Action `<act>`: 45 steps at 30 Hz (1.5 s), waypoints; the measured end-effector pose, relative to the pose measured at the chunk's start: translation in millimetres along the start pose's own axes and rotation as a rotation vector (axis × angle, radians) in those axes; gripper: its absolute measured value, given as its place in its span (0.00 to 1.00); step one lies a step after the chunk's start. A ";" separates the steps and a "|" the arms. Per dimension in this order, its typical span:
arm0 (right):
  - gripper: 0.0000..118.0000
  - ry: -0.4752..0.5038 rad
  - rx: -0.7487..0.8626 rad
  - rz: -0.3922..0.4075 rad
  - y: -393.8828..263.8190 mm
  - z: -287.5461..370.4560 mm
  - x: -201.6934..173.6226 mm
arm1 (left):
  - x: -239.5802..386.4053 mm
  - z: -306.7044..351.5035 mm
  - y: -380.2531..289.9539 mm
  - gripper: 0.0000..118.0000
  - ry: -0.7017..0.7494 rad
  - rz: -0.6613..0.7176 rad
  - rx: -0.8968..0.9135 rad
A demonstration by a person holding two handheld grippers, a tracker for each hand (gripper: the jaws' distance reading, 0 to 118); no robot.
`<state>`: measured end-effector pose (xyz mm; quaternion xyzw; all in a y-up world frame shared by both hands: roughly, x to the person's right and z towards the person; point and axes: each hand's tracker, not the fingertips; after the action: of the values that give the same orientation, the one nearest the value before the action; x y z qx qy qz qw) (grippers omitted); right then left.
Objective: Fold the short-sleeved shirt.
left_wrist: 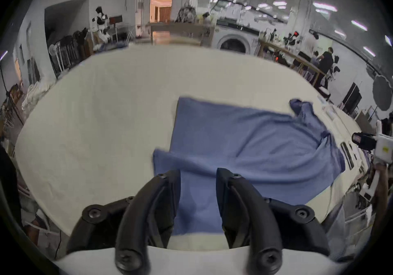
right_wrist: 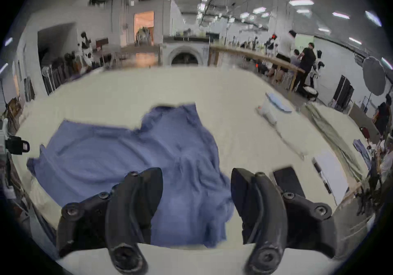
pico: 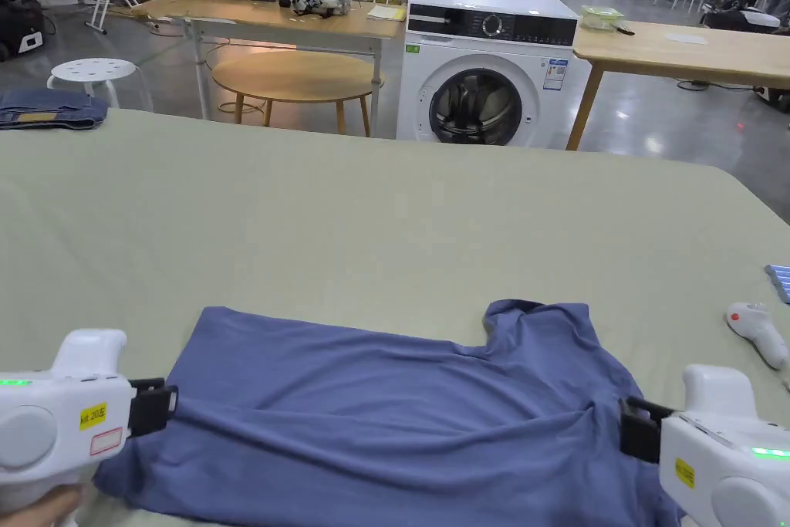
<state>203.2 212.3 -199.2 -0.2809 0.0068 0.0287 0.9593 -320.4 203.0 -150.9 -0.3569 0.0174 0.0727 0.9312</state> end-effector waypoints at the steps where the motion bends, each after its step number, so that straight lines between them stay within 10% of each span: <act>1: 0.59 -0.002 0.043 -0.013 3.8 2.7 -6.3 | 7.4 2.4 1.4 0.27 0.008 -0.010 0.045; 3: 0.53 0.027 0.133 -0.042 9.1 9.9 -21.7 | 20.4 7.9 7.4 0.27 0.041 -0.029 0.131; 6: 0.09 0.024 0.237 -0.032 15.9 19.2 -46.0 | 36.0 15.2 10.5 0.24 0.058 -0.043 0.241; 9: 0.00 0.051 0.298 -0.030 20.8 25.6 -68.2 | 37.3 11.3 13.0 0.02 0.080 -0.069 0.320; 18: 0.00 0.139 0.285 -0.037 30.6 18.5 -105.6 | 43.1 3.4 31.6 0.00 0.074 -0.097 0.335; 33: 0.00 0.133 0.121 -0.003 18.8 -43.1 -97.8 | -38.4 -166.0 129.6 0.00 -0.011 0.063 -0.242; 36: 0.00 0.111 0.083 0.010 15.1 -53.5 -93.0 | -38.6 -191.6 137.0 0.45 -0.020 0.038 -0.329; 45: 0.00 0.081 0.014 0.008 4.4 -74.0 -80.4 | -32.9 -237.6 137.3 0.49 0.080 0.004 -0.415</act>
<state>122.9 172.0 -261.5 -0.2753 0.0469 0.0209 0.9600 -368.6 141.2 -416.0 -0.5436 0.0399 0.0623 0.8361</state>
